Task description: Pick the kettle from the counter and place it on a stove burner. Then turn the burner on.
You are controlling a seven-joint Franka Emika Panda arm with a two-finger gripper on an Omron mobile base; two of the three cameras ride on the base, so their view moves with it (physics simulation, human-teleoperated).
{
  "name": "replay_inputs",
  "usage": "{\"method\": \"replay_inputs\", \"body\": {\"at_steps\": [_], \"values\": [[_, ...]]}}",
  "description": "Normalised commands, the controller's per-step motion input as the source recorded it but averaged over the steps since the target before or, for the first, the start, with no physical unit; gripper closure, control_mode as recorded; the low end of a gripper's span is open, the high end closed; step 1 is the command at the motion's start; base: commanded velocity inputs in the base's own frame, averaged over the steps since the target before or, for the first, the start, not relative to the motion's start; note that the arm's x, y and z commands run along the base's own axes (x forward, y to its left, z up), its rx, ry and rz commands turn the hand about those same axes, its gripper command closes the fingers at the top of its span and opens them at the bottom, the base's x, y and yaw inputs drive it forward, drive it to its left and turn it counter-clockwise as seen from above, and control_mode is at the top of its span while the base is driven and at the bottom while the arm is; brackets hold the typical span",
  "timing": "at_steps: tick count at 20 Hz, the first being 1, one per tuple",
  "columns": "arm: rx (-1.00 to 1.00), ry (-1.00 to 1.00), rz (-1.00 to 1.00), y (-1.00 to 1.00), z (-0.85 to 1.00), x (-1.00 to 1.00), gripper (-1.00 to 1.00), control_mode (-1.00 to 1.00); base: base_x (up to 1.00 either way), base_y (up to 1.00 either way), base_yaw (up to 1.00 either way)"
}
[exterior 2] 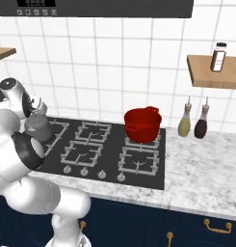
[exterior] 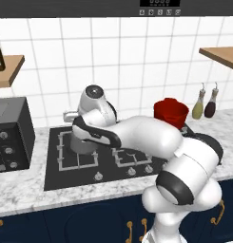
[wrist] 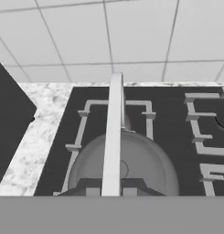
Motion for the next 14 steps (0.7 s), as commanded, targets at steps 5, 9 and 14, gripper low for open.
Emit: {"method": "replay_inputs", "body": {"at_steps": [5, 9, 14], "values": [[-0.03, 0.00, 0.00, 0.13, -0.21, 0.00, 1.00, -1.00, 0.00, 0.00, 0.00], [0.00, -0.05, 0.00, 0.00, 0.00, 0.05, 1.00, -1.00, 0.00, 0.00, 0.00], [0.00, -0.13, -0.06, 0.05, 0.00, 0.37, 1.00, -1.00, 0.00, 0.00, 0.00]]}}
